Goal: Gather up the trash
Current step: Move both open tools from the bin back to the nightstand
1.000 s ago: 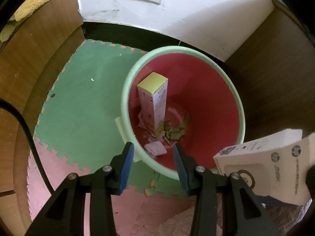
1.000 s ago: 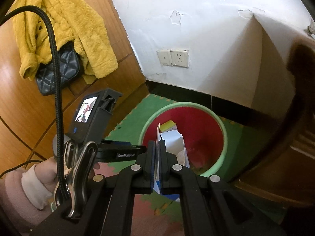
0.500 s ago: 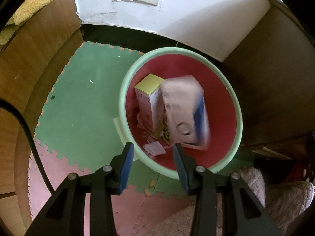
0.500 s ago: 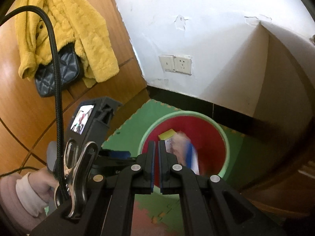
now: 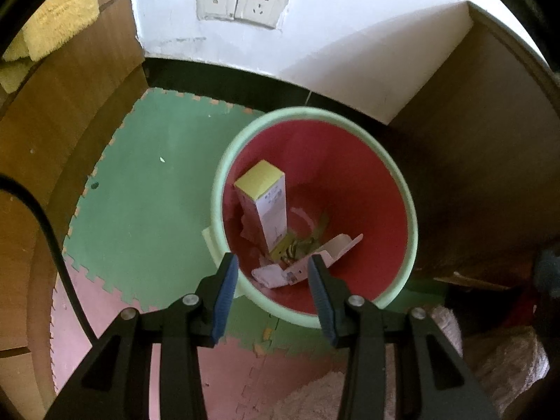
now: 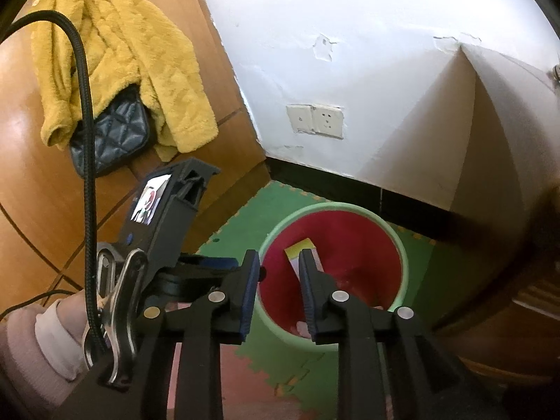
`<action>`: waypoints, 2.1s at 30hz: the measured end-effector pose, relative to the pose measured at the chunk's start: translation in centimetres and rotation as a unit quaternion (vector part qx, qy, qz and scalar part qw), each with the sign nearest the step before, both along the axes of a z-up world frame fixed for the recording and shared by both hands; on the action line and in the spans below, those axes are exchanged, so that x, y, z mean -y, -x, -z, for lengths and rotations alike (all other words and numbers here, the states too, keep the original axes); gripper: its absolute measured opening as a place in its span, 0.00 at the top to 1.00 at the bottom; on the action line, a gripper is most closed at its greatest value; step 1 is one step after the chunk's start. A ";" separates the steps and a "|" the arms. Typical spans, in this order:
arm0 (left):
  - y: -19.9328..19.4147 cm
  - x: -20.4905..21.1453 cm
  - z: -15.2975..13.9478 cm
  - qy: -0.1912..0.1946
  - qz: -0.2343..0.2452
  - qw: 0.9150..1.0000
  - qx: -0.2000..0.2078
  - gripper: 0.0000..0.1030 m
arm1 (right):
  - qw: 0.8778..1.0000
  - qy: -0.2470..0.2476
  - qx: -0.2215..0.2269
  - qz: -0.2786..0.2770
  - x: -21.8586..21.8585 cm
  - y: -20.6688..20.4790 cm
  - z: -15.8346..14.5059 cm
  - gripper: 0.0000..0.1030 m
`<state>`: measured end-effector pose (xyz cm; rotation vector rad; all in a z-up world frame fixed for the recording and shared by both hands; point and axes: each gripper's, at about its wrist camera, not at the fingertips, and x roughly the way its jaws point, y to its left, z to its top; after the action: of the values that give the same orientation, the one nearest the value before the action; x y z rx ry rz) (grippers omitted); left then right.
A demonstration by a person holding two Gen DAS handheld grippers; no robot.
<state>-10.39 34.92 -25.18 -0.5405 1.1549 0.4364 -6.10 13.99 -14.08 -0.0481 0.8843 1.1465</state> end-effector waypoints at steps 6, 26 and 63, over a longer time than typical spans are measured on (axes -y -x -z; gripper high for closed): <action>-0.4 -0.5 -2.8 -0.013 -0.003 1.000 0.020 0.58 | 1.000 -0.030 0.009 0.006 1.7 0.1 -2.6 0.73; -2.5 3.6 -12.5 -0.045 0.056 0.992 0.105 0.58 | 0.992 -0.091 0.033 0.081 8.2 -1.5 -8.0 0.72; -10.2 16.2 -21.4 -0.069 0.190 0.963 0.178 0.58 | 0.950 -0.118 0.056 0.283 23.0 -7.4 -9.9 0.72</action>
<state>-0.20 18.76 -3.82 -0.2517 0.8459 0.0789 1.34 -8.99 -4.19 0.3172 0.5970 0.6923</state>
